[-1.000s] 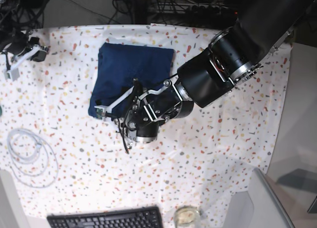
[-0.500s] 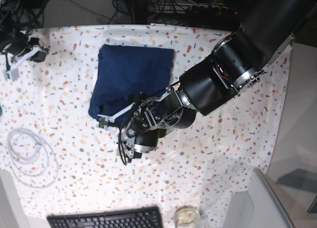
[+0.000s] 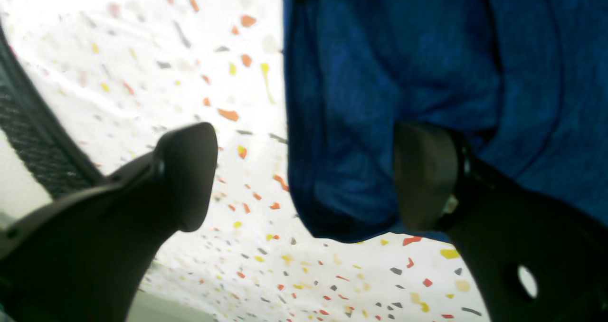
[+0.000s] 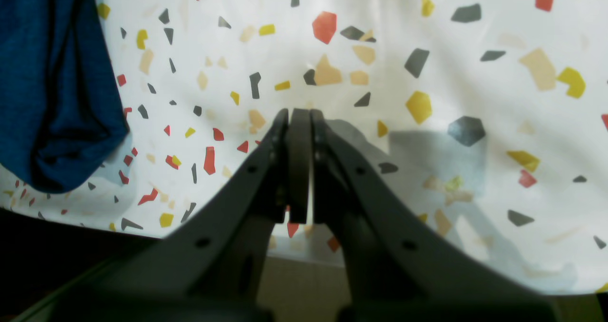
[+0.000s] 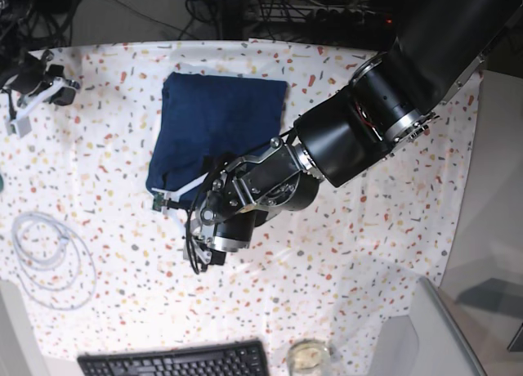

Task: Layout the t-shirt on the table in an organized manner, then fold the t-shirt properly
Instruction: 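Drag the folded shirt with the left gripper toward the table center, then release the shirt and lift the left gripper away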

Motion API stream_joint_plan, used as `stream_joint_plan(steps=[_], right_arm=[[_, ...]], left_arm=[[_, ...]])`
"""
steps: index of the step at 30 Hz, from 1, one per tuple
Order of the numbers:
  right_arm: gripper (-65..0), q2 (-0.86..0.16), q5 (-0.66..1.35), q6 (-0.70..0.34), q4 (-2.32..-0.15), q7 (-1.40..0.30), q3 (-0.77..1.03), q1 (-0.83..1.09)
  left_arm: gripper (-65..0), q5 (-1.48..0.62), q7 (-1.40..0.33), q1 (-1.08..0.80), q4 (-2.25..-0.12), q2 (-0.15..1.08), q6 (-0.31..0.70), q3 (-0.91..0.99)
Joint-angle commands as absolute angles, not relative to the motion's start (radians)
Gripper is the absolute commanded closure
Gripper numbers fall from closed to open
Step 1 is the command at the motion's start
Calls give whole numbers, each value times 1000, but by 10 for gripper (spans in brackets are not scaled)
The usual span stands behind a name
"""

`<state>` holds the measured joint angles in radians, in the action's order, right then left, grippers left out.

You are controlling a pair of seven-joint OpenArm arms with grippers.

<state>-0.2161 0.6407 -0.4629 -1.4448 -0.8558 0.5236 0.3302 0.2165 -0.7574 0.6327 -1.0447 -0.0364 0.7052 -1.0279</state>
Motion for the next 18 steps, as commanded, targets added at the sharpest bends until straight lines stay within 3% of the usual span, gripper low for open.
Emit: stream_joint_plan(steps=[1,18], right_arm=[[0,-234,654,-467,-1457,-840,526,326],[0,-239,654,-467,-1457,-840,526,325]], left_arm=[[-538,220,-754,653,-1086,-47,698,-1020],[-535,219,-817,599,-1276,53,698,-1017]])
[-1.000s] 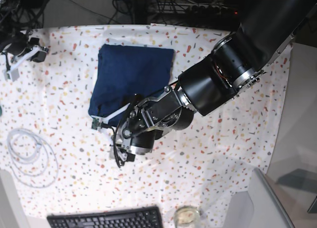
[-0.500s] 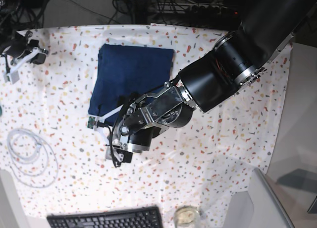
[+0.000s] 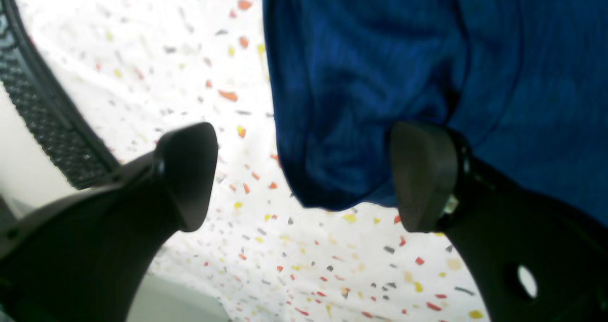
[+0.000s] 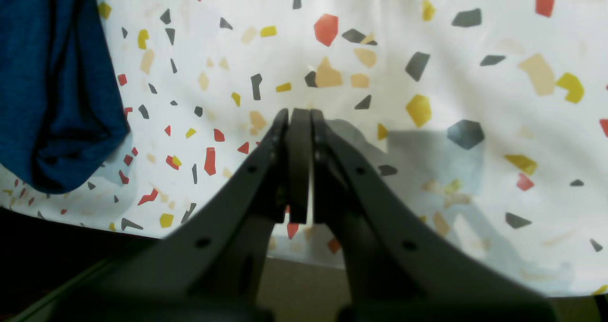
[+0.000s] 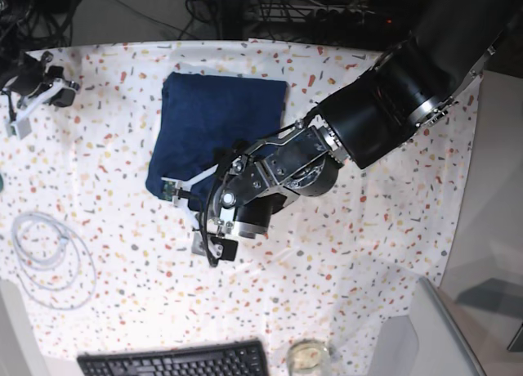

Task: Layout the t-shirt on the table in an organized manner, then fold the t-shirt properly
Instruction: 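Release the shirt and lift the left gripper away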

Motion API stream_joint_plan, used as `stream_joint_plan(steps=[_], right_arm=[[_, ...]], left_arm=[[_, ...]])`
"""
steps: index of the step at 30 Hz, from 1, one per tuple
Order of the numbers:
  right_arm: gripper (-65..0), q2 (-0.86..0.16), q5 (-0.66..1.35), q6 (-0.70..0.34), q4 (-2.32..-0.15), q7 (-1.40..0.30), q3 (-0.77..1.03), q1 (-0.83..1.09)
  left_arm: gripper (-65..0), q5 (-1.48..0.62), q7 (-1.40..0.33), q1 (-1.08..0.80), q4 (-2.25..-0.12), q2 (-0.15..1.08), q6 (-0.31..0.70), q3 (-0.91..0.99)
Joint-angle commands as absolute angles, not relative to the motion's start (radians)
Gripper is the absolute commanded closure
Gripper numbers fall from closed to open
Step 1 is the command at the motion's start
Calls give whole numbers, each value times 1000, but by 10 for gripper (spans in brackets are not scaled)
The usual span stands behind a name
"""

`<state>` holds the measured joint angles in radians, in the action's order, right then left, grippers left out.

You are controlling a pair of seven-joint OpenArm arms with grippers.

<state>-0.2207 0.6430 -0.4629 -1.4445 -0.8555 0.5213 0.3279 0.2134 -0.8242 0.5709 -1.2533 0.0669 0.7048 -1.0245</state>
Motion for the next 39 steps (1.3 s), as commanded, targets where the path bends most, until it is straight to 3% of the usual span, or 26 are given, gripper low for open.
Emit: stream_joint_plan(steps=[1,4,10,12,16,24,29,35,39], right_arm=[[0,-239,654,-467,-1457,-840,526,325],[0,-239,654,-467,-1461,-842,526,328],[0,-240,654,-467,-1477,-842,526,332],[0,-240,653,-476,-1524,-834,526,344],[0,-265,653,-610,-1655,-820,535,381],[0,-269,653,-651,-1827,-819,622,515],[0,-300,653,-653,-1916,-819,697,670],[0,-321,653,-653,-1913,-828,697,891],[0,-326,653,-664,-1768,-819,662,978]], left_arm=[[-535,219,-817,599,-1288,59,698,-1015],[-535,217,-817,581,-1340,70,698,-940],[-517,226,-817,407,-1612,67,698,-553],[-402,231,-817,323,-1704,73,698,-427],[0,228,-812,117,-1870,74,698,-182],[0,220,-805,-222,-1920,76,698,87],[0,228,-682,-420,-1919,101,698,159],[0,220,-512,-716,-1917,94,698,278],[0,219,-404,-869,-1844,94,698,308]])
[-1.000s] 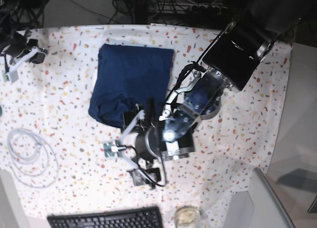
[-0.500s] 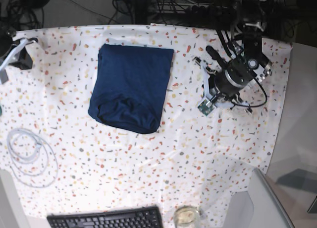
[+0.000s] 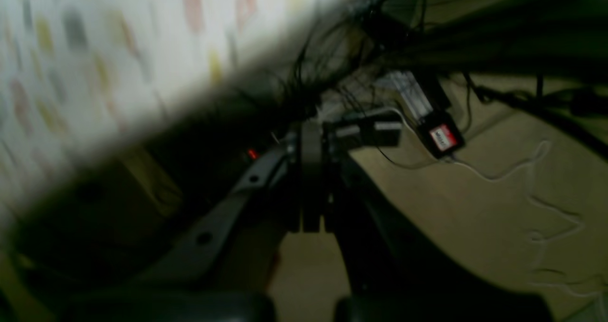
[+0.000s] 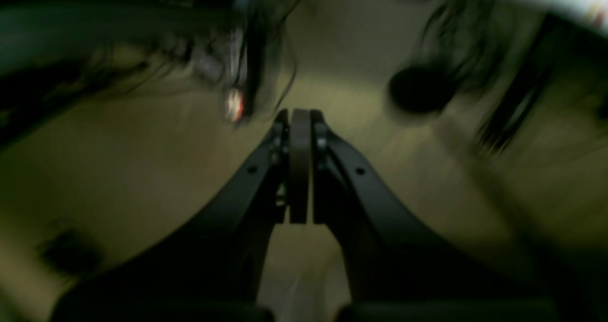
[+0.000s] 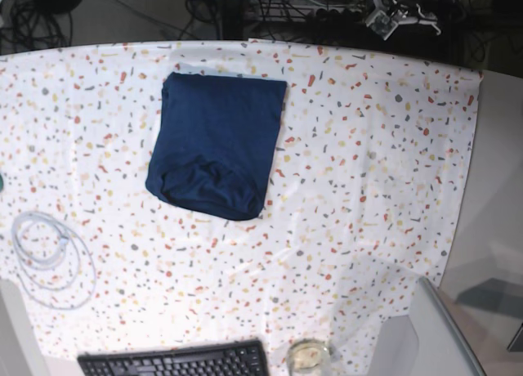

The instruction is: Layout the t-shirt on the table in an organized manner, then fold the t-shirt properly

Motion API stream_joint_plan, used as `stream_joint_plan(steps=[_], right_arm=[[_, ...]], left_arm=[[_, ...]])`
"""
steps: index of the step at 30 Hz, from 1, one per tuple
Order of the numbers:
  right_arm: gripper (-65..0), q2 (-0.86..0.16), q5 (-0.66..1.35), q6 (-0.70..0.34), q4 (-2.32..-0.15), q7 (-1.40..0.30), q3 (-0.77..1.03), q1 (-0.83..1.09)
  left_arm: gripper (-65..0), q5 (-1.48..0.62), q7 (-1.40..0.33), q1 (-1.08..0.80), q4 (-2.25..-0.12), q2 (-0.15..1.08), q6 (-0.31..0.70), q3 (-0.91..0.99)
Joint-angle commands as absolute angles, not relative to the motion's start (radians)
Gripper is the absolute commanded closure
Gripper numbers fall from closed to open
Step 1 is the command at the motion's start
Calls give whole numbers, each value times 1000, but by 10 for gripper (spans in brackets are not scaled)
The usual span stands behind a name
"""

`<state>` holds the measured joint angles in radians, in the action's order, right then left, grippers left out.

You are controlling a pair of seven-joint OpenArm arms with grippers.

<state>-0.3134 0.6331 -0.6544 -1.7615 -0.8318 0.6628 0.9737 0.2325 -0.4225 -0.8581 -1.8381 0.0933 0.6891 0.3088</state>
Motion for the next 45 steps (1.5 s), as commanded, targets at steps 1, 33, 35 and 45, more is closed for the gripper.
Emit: stream_joint_plan(steps=[1,33,35,45], right_arm=[[0,-332,651,-680,-1716,-819,634,974],[-6,-199,-24,-390,-162,325,-300,255],[-6,-182,-21,-351,-162,326,-323,254],[-6,-134,-21,-292,-162,325,-326,231]], left_arm=[[0,219,-377,-883,-1804,94,698,308],[0,220,394,-282,-111,19,142,67],[0,220,394,-268,-113,45,142,73],[0,228,389,-246,-110,50,139,61]])
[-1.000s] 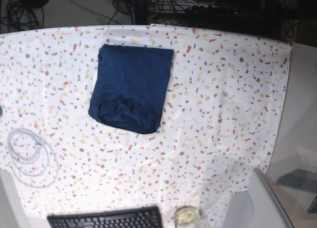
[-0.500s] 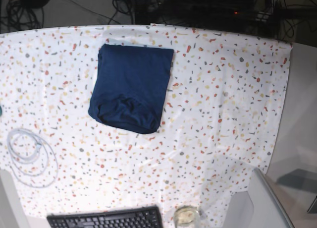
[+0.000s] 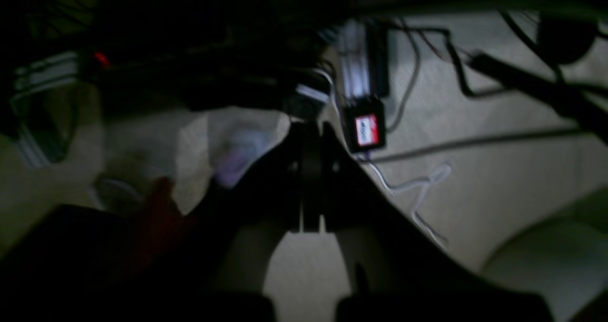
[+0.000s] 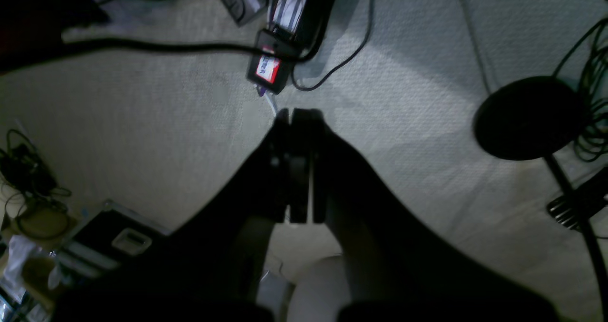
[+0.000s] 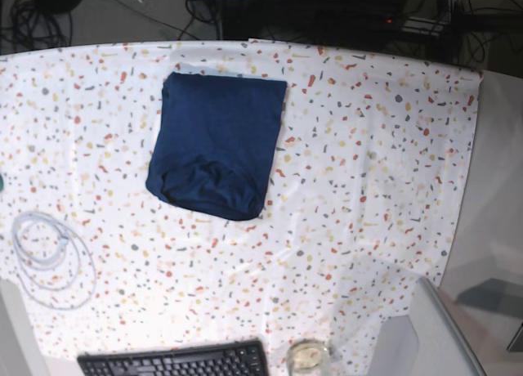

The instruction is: Layout the t-shirt on the table in an organized manner, then fold the t-shirt properly

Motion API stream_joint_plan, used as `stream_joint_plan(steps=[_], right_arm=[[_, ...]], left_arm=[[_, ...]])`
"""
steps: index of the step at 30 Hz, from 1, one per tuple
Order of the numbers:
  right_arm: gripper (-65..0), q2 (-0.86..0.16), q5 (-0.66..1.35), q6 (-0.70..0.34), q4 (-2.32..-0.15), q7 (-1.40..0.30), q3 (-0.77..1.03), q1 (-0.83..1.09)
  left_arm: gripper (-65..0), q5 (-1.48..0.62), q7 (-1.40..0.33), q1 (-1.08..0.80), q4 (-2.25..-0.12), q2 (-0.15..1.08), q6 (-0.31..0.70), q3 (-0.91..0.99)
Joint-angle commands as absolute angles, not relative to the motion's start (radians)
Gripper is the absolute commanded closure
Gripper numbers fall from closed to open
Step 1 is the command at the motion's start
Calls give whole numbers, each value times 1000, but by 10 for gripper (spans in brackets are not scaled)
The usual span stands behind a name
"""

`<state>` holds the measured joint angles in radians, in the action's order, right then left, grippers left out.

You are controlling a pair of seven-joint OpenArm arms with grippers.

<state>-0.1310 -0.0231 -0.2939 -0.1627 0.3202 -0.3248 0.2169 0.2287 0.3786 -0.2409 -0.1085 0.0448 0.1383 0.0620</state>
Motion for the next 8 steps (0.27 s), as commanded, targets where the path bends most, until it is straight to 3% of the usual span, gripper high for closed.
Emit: stream_joint_plan(steps=[1,8], right_arm=[[-6,-134,-21,-292,-162,325,-326,232],[-6,-137,-21,-292,-162,328,-328,220]], left_arm=[[0,228,386,-245,-110,50,139,61],[0,228,392,-243,-110,79,139,61]])
